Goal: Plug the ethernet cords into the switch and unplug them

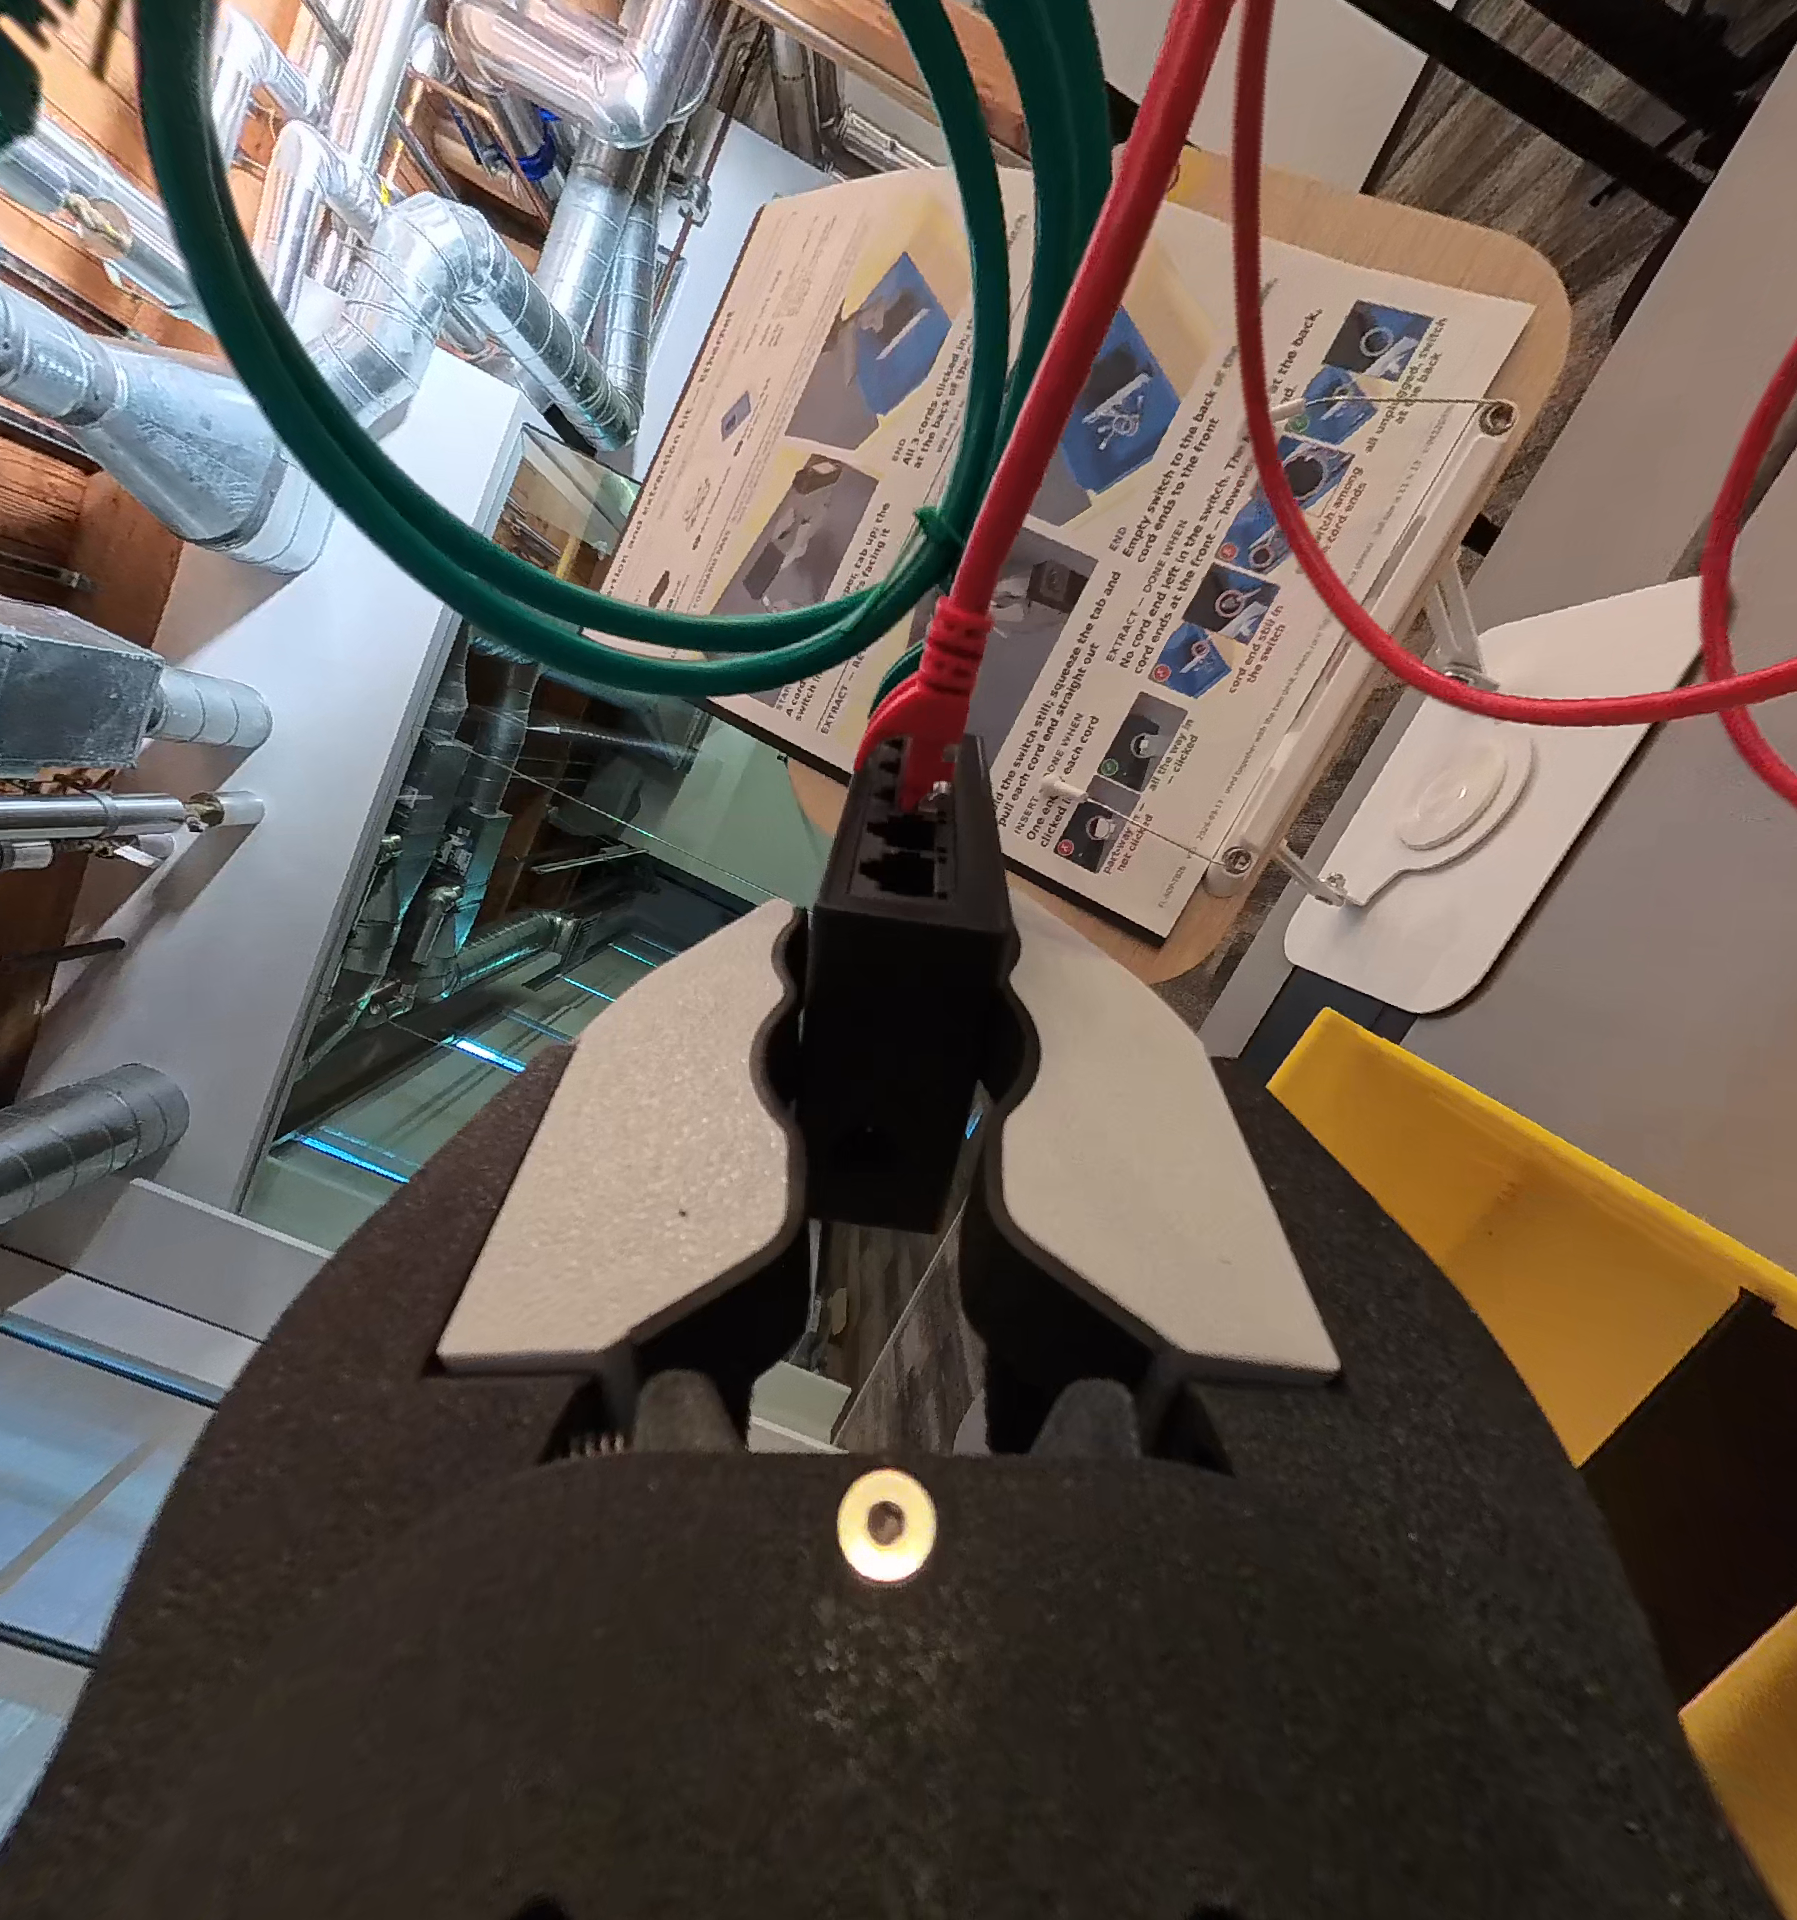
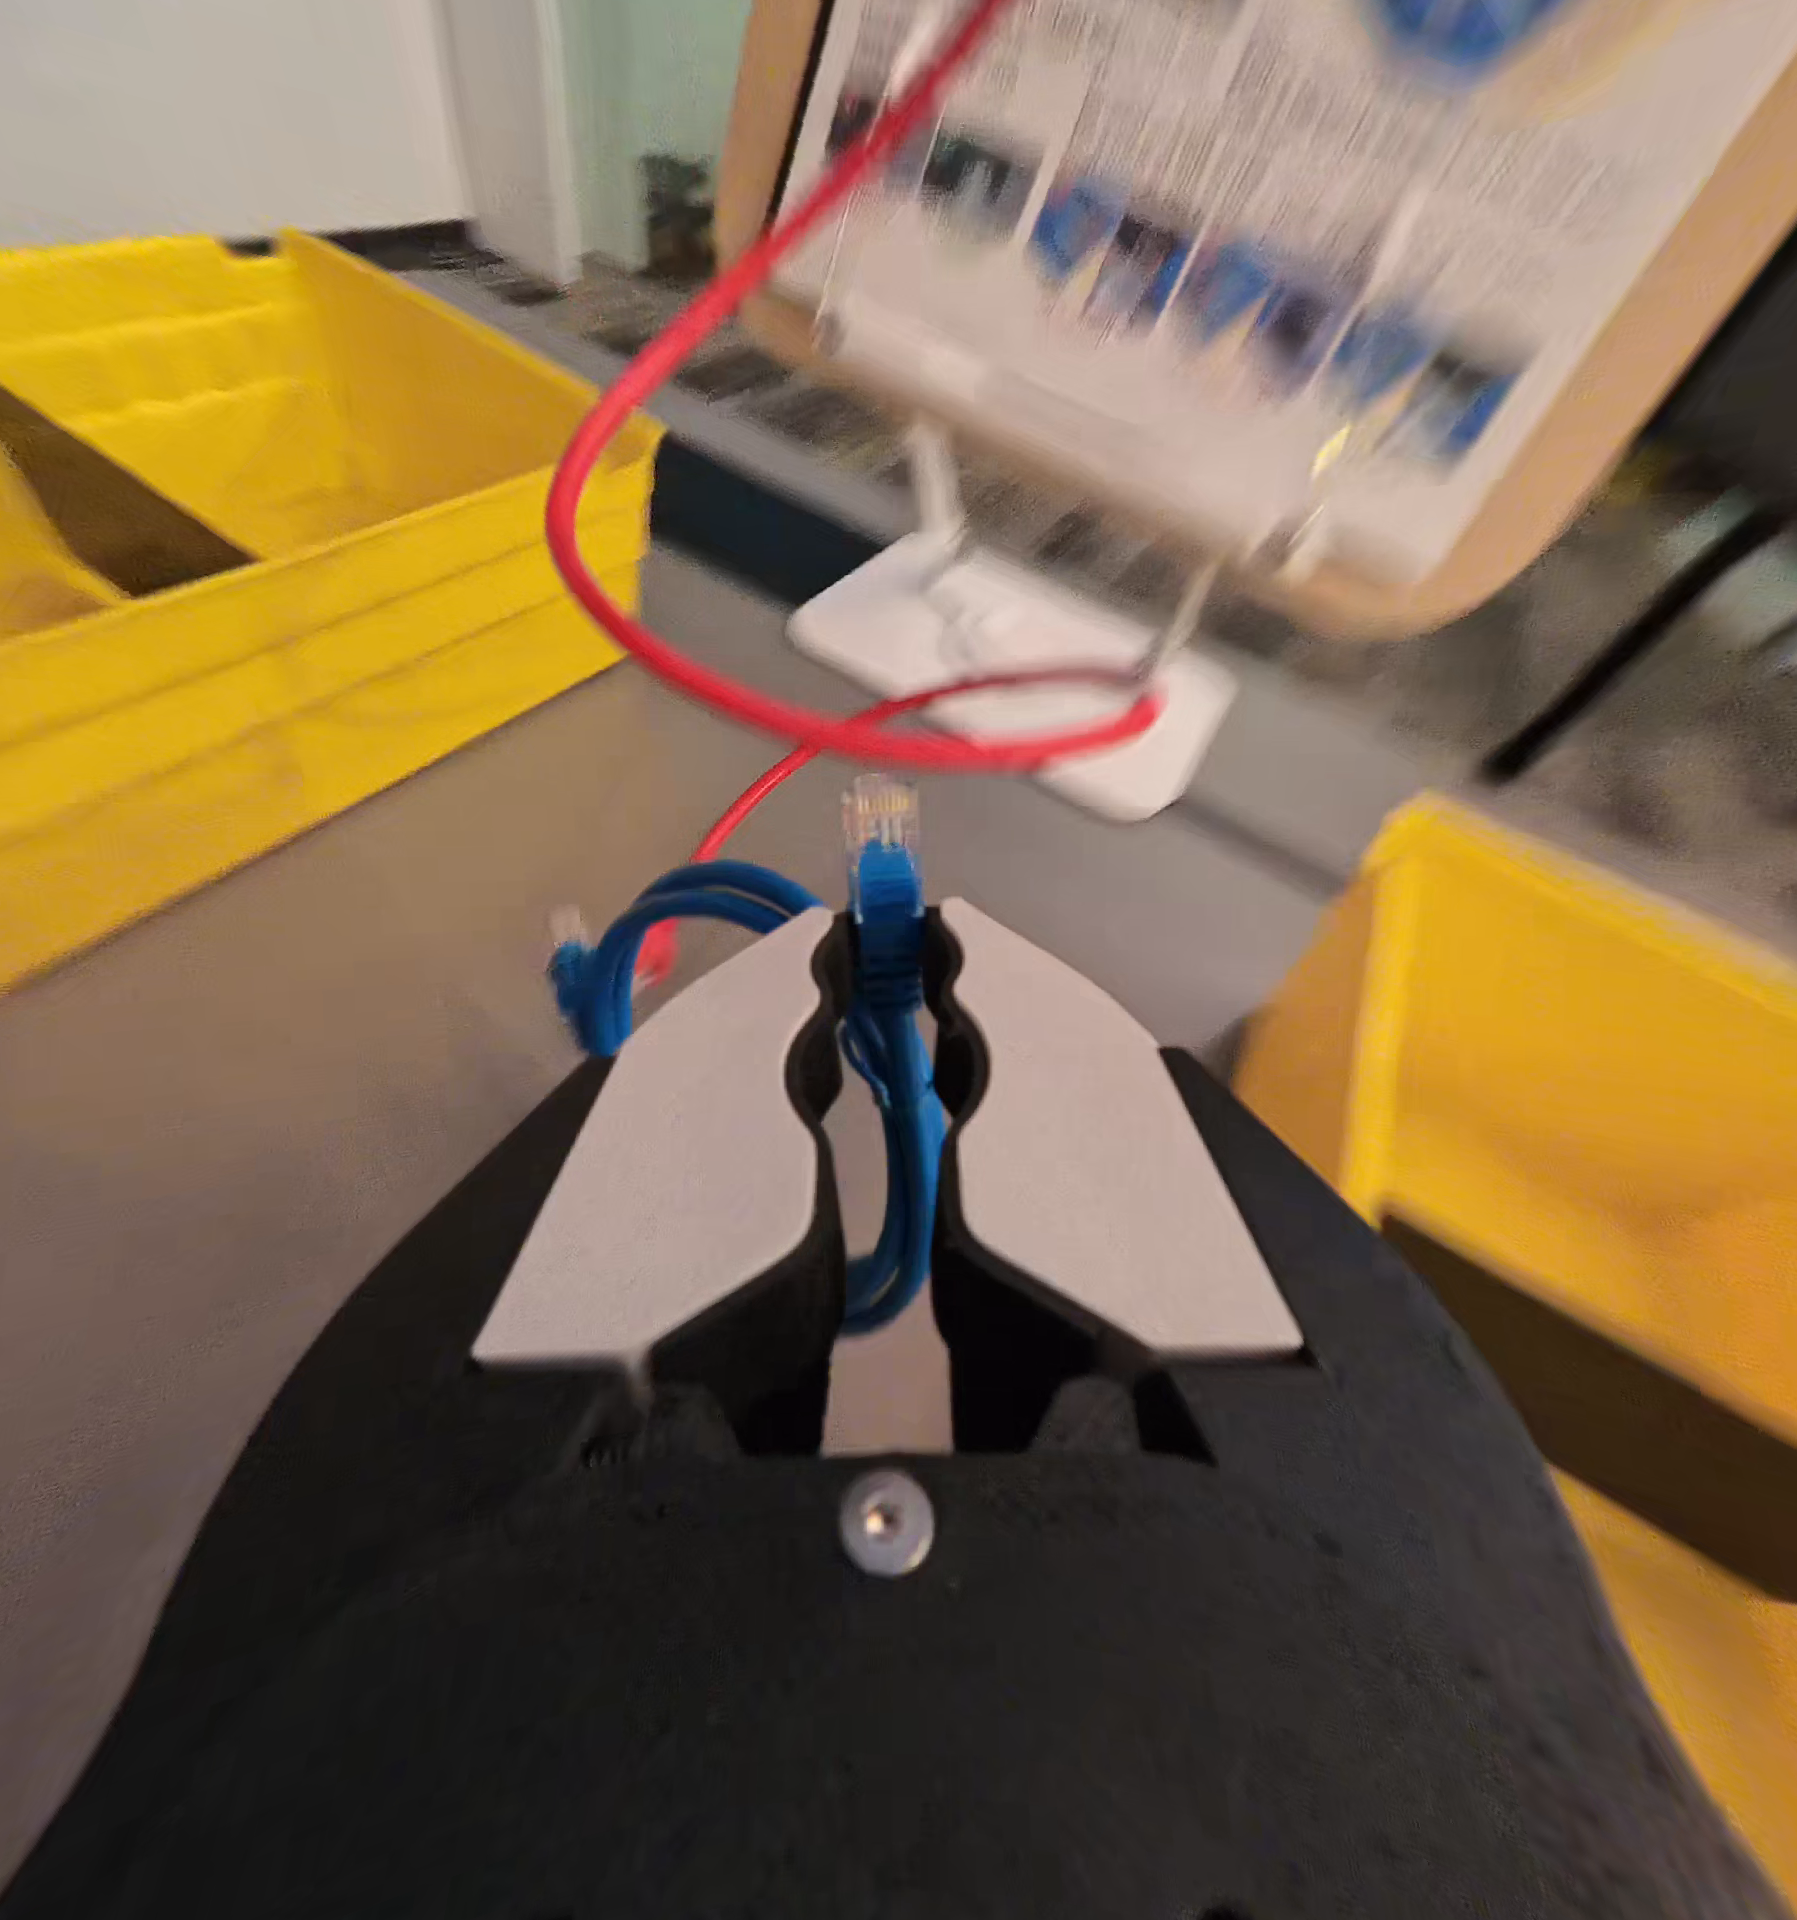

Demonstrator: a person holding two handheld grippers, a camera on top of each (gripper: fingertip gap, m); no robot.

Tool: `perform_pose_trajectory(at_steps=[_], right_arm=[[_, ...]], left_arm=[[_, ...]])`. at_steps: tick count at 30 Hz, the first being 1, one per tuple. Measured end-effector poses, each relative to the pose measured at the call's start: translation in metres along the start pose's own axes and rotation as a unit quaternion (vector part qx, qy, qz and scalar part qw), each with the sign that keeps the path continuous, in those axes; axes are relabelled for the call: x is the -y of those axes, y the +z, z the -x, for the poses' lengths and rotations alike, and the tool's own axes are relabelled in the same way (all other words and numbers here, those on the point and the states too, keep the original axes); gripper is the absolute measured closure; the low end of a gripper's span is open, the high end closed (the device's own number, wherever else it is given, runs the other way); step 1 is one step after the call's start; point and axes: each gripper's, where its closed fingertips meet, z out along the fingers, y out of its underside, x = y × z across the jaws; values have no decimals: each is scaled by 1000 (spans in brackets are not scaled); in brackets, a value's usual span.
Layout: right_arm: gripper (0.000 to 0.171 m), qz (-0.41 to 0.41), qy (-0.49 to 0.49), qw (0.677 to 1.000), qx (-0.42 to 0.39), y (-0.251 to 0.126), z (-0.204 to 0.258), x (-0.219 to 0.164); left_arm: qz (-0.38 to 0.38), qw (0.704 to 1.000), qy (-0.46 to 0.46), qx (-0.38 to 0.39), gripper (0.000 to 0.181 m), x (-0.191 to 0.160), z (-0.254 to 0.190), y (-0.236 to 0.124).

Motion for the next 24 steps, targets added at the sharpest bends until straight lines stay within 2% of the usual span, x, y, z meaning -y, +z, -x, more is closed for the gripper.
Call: perform_pose_trajectory(at_steps=[3, 5, 7, 9, 11, 16, 20, 24], right_arm=[[158, -60, -164, 979, -103, -20, -2, 31], [158, -61, -243, 963, -100, -23, 19, 27], [158, -34, -277, 959, -59, -21, 46, 5], [157, -30, -284, 958, 9, -23, 79, -15], [157, -31, -297, 954, 35, -33, 100, -23], [155, 38, -305, 941, 144, -48, 146, -63], [157, 68, -242, 930, 267, -58, 176, -86], [150, 87, -154, 912, 371, -63, 173, -89]], left_arm=[[2, 1000, 1, 1, 151, -1, 0, 1], [4, 1000, 0, 3, 151, -2, 1, 1], [7, 1000, -1, 4, 151, -4, 2, 1], [10, 1000, -2, 5, 151, -6, 3, 1], [13, 1000, -1, 7, 151, -8, 4, 1], [15, 1000, -2, 7, 151, -9, 5, 0], [15, 1000, 0, 6, 151, -8, 4, 0], [14, 1000, 3, 3, 151, -6, 2, 0]])
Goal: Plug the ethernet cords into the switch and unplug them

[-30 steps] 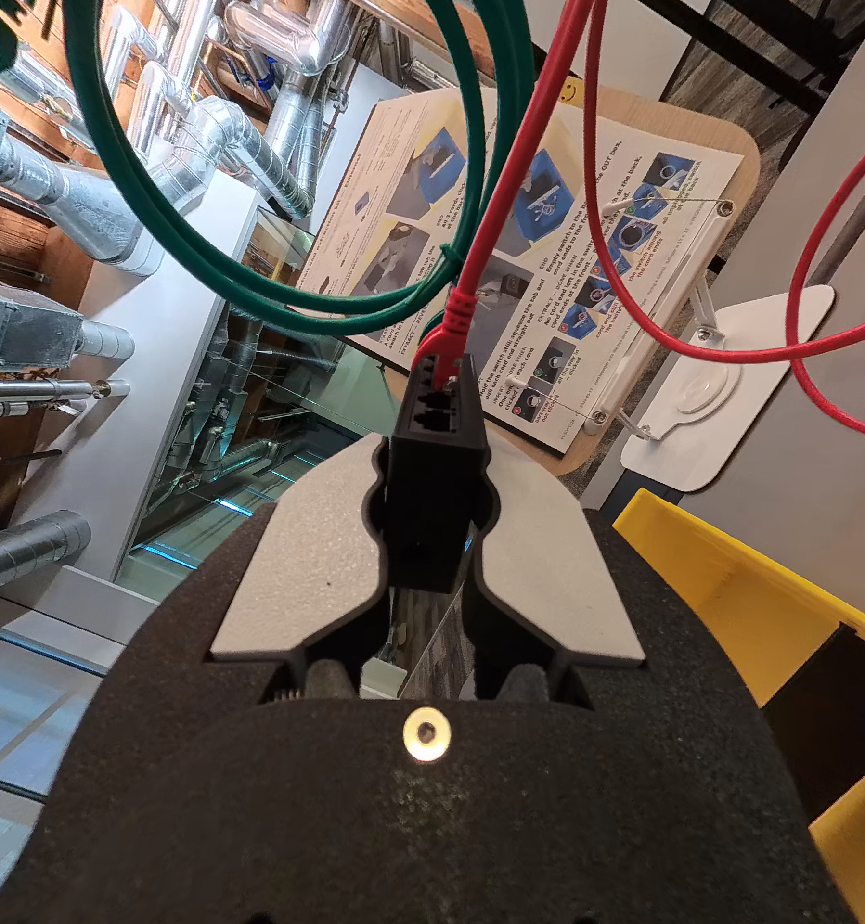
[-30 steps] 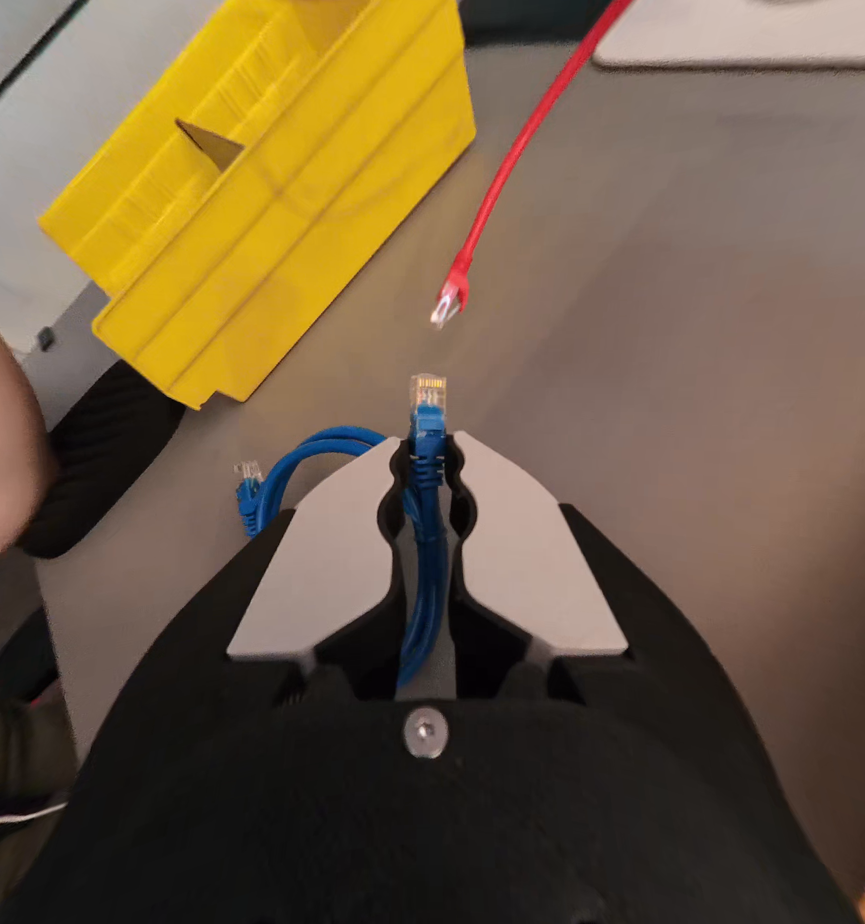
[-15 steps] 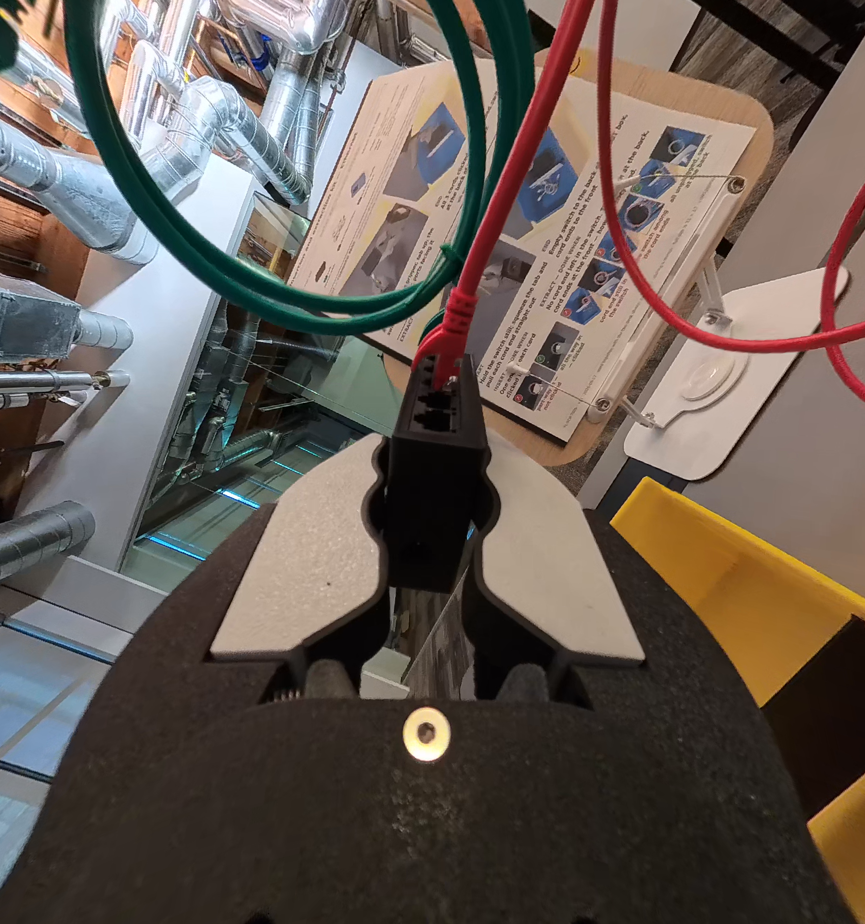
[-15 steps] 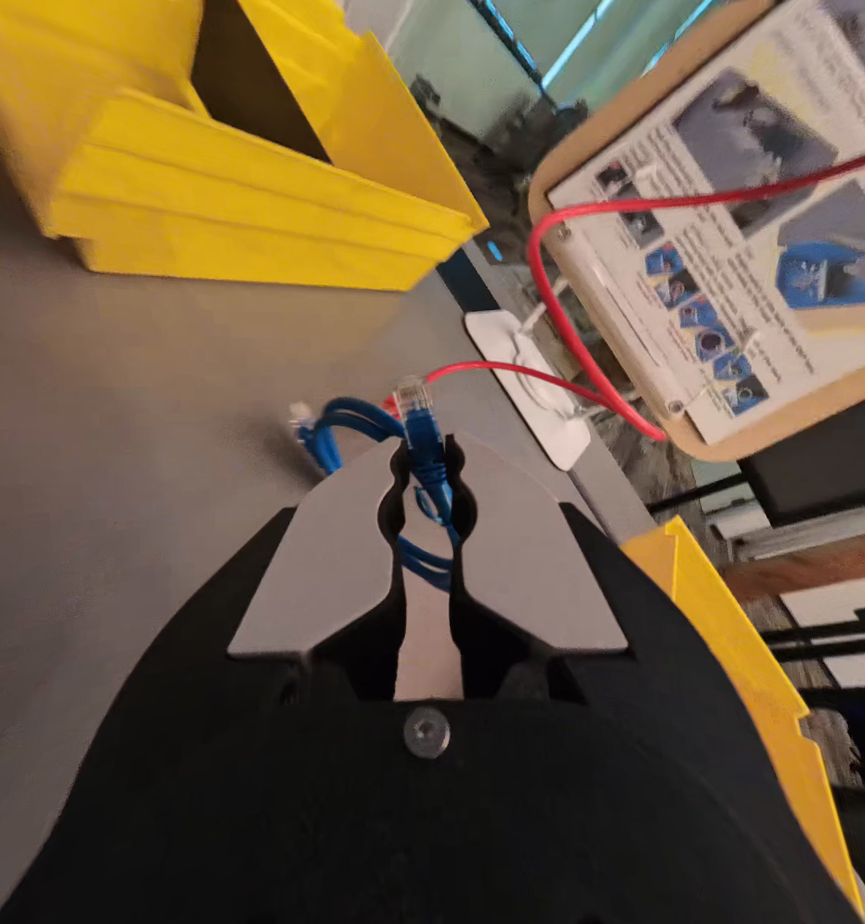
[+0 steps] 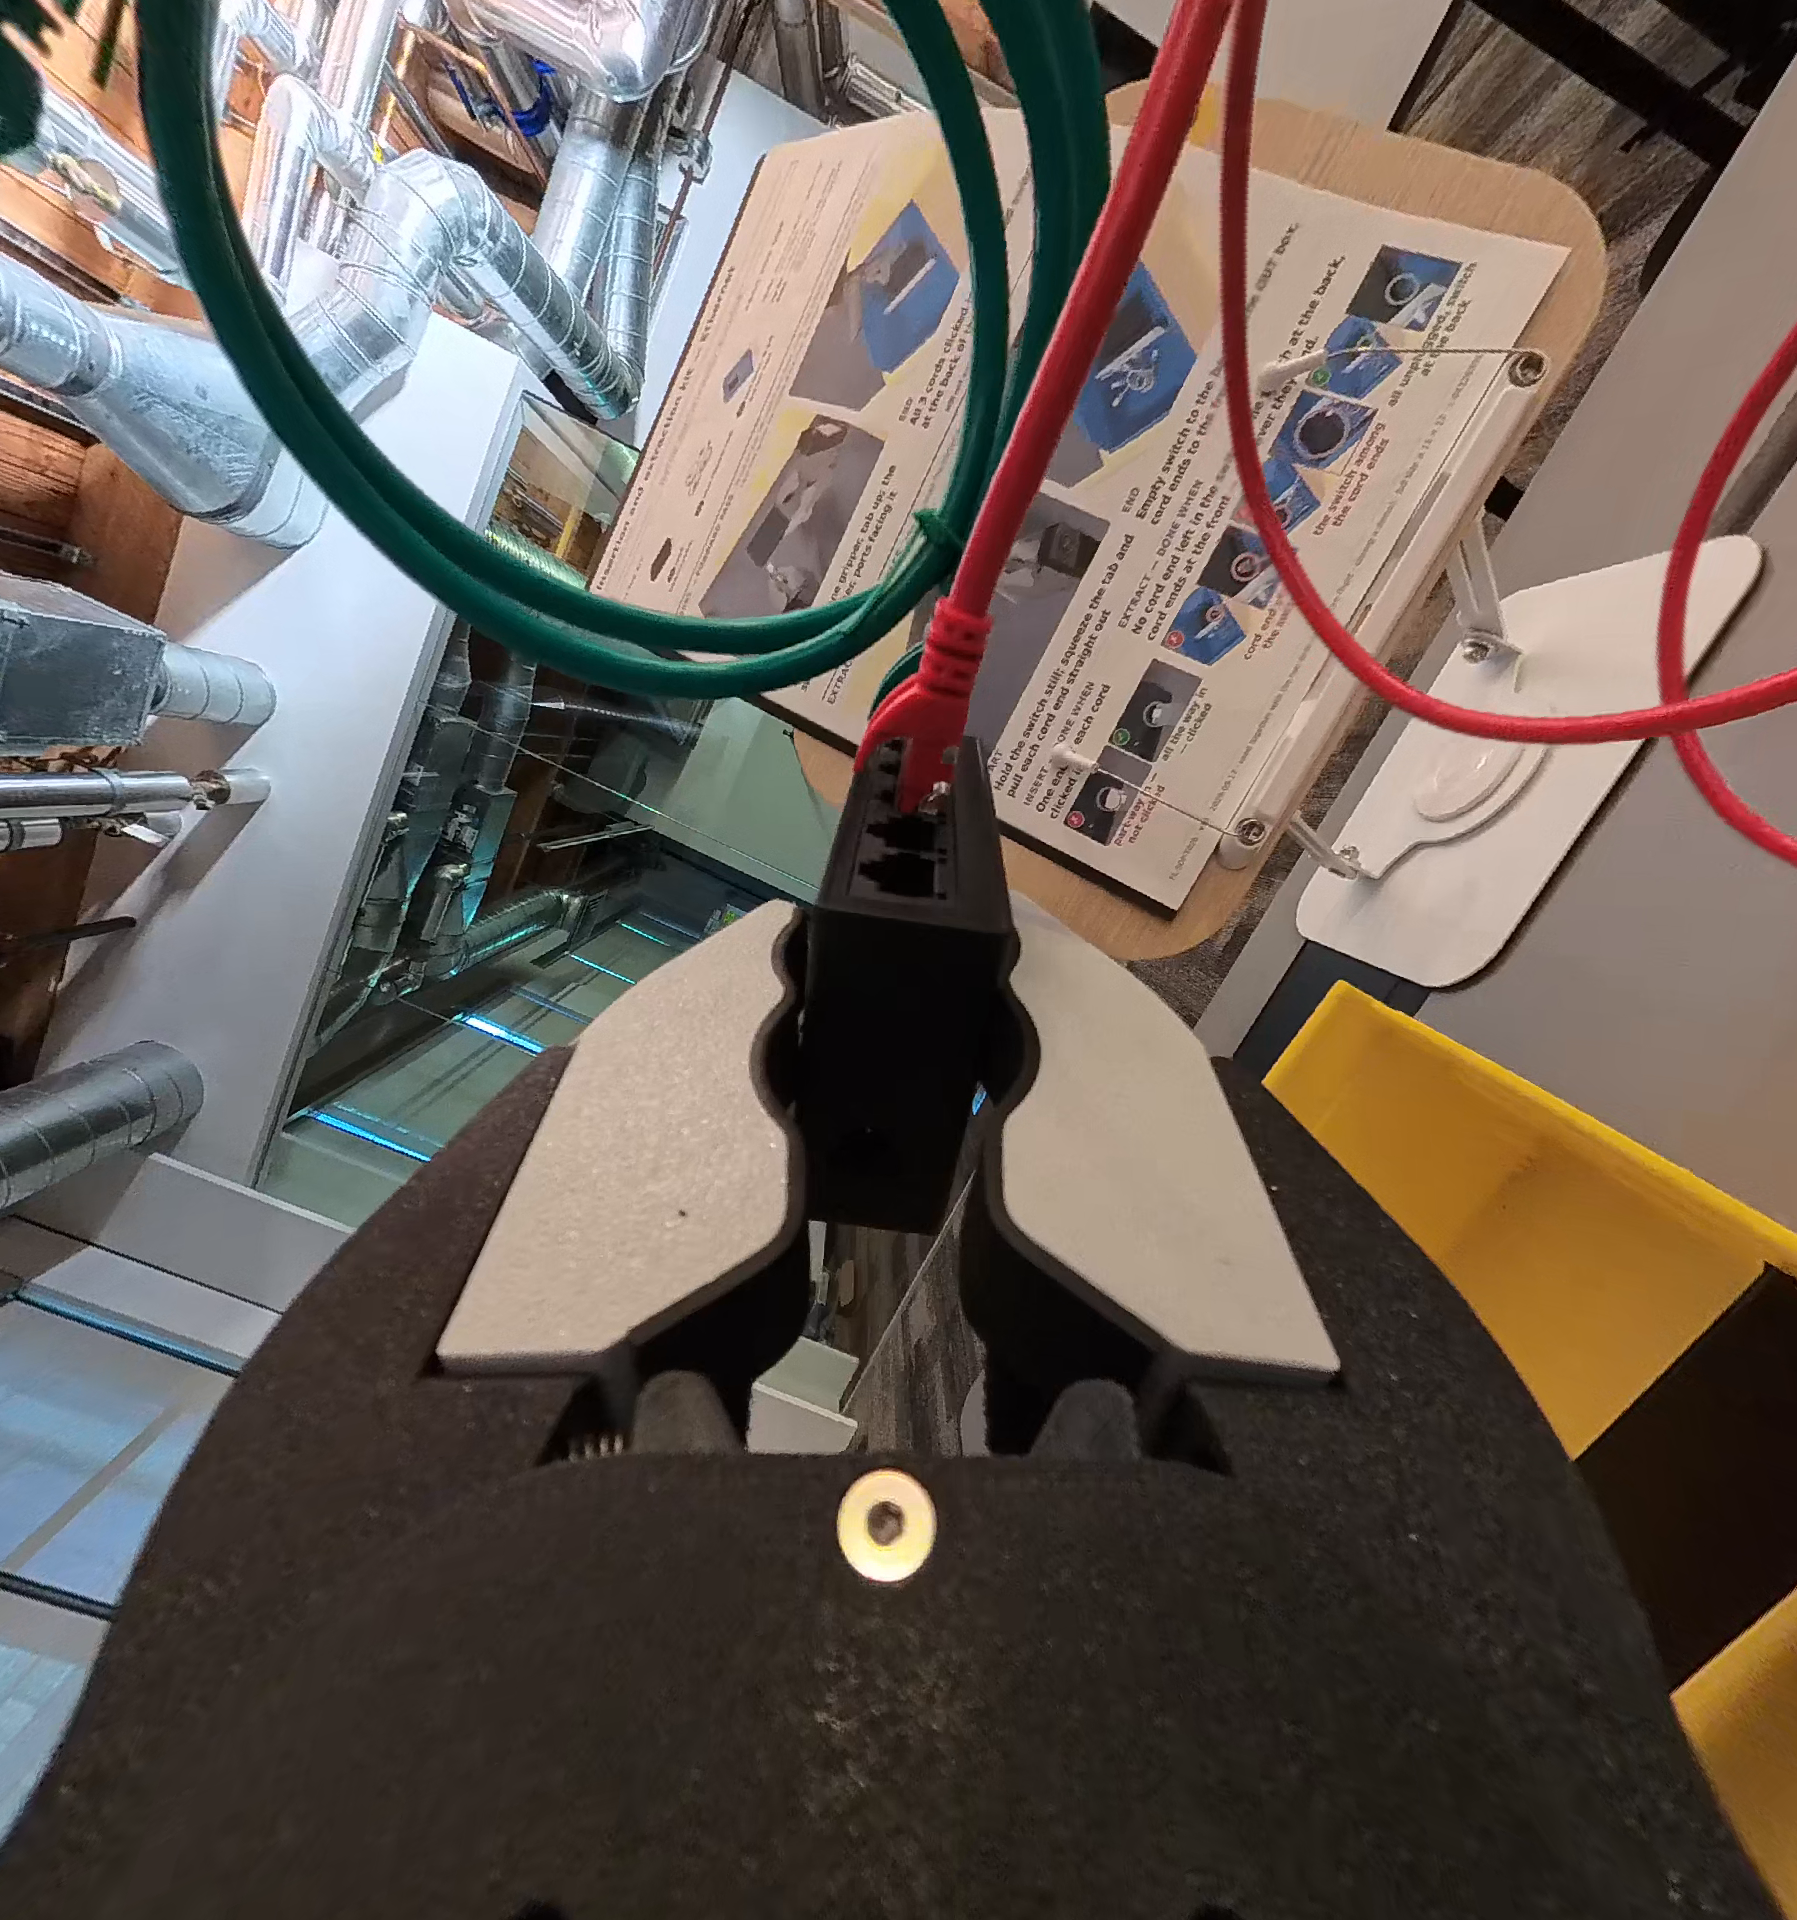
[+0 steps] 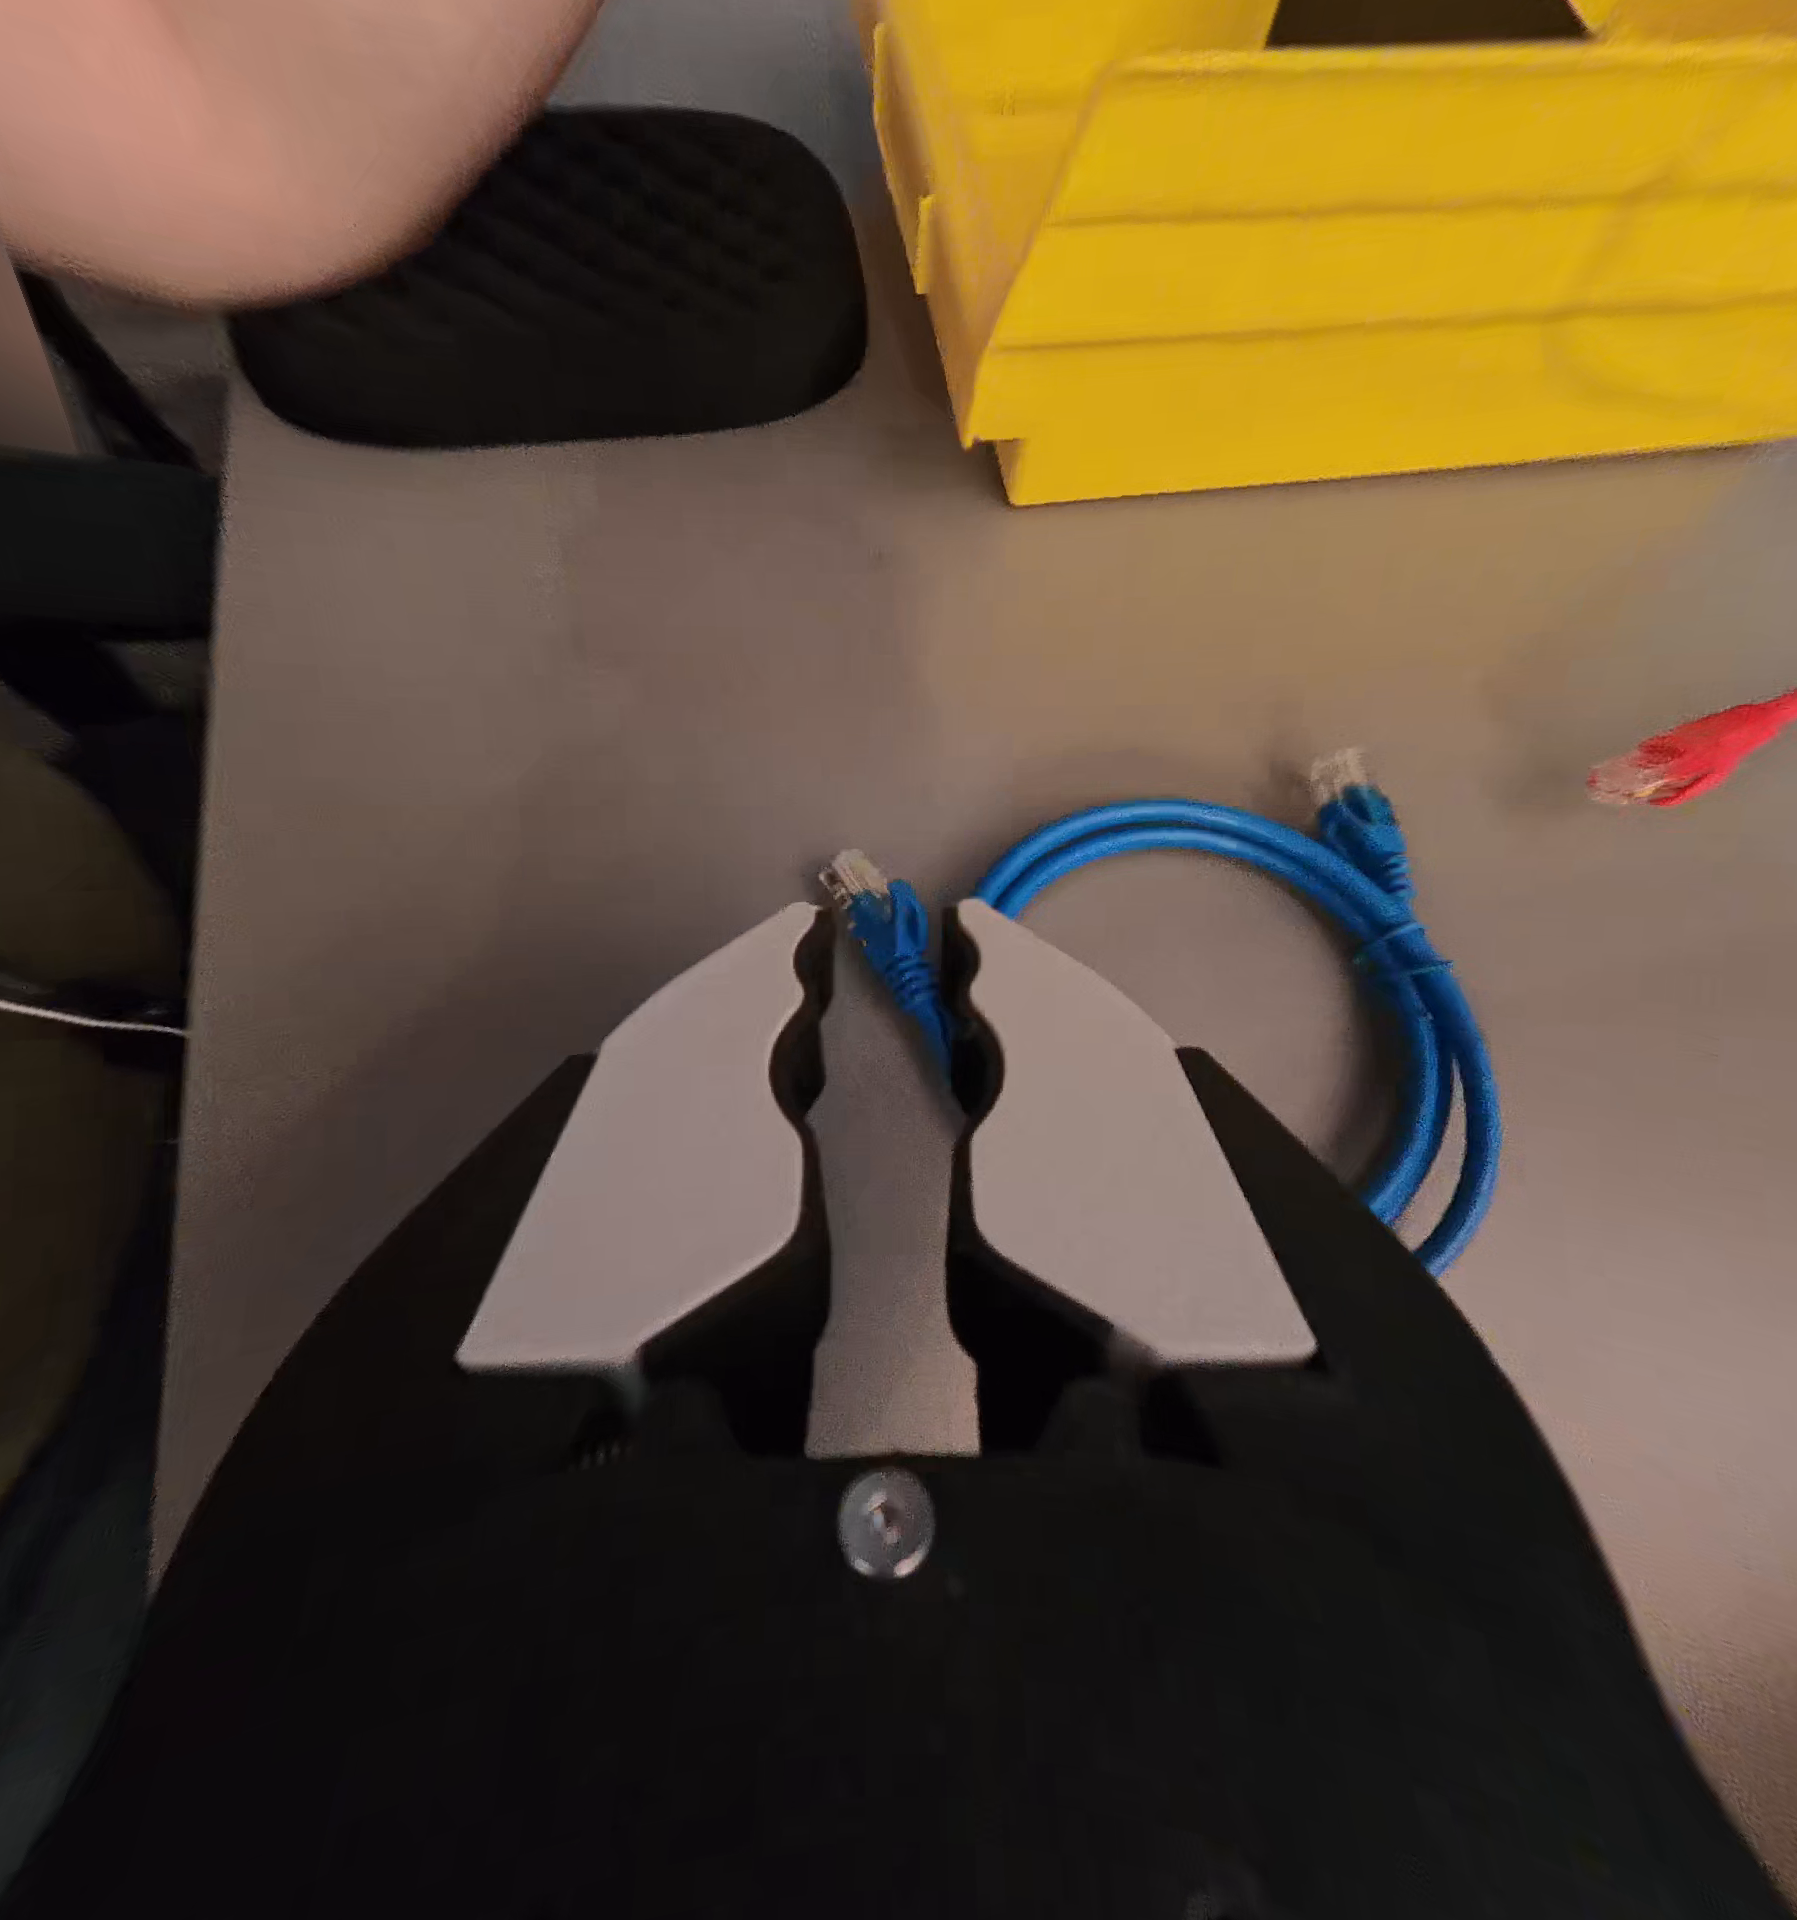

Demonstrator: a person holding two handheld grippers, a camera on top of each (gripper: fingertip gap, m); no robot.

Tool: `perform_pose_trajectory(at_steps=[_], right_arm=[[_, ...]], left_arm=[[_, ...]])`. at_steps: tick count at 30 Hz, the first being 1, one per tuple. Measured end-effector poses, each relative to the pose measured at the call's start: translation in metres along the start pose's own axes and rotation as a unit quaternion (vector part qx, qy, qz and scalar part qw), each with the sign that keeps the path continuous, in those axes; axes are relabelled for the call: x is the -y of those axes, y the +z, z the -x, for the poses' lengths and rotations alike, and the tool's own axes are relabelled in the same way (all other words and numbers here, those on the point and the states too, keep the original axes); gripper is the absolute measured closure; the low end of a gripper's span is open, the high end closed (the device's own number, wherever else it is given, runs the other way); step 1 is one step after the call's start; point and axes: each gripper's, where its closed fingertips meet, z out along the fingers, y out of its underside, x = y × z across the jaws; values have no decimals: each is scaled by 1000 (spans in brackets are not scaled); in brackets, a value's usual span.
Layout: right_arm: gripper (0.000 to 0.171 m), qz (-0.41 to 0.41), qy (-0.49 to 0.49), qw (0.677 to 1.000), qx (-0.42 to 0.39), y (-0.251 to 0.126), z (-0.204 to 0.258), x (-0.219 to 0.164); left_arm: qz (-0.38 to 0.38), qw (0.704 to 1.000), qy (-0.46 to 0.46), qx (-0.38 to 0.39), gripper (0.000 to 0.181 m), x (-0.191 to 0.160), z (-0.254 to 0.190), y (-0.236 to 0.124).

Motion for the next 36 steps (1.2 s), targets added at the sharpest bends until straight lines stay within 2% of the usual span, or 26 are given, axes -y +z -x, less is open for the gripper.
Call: perform_pose_trajectory(at_steps=[3, 6, 8, 11, 14, 18, 24, 29, 33, 36], right_arm=[[148, -2, 66, 996, 66, -1, -9, -3], [145, 45, 102, 987, 118, 6, -14, -15], [149, 84, 92, 983, 137, 13, -17, -26], [146, 88, 73, 978, 173, 15, -17, -21], [144, 131, 47, 968, 208, 15, -11, -26], [142, 178, 20, 961, 213, 17, -18, -25], [144, 223, -23, 938, 264, 25, -7, -28], [151, 193, -30, 931, 309, 29, 1, -26], [151, 146, -11, 932, 332, 31, 7, -23], [151, 140, 0, 931, 339, 31, 9, -21]], left_arm=[[-2, 1000, 3, -3, 151, 2, -2, 0], [-3, 1000, 7, -5, 151, 4, -5, 1], [-3, 1000, 9, -7, 151, 5, -7, 2], [-1, 1000, 11, -11, 151, 4, -9, 3], [0, 1000, 11, -14, 151, 4, -12, 5], [2, 1000, 15, -17, 151, 4, -14, 7], [5, 1000, 16, -18, 151, 2, -16, 8], [8, 1000, 13, -15, 151, -1, -14, 8], [8, 1000, 14, -15, 151, -2, -14, 9], [9, 1000, 15, -16, 151, -2, -15, 9]])
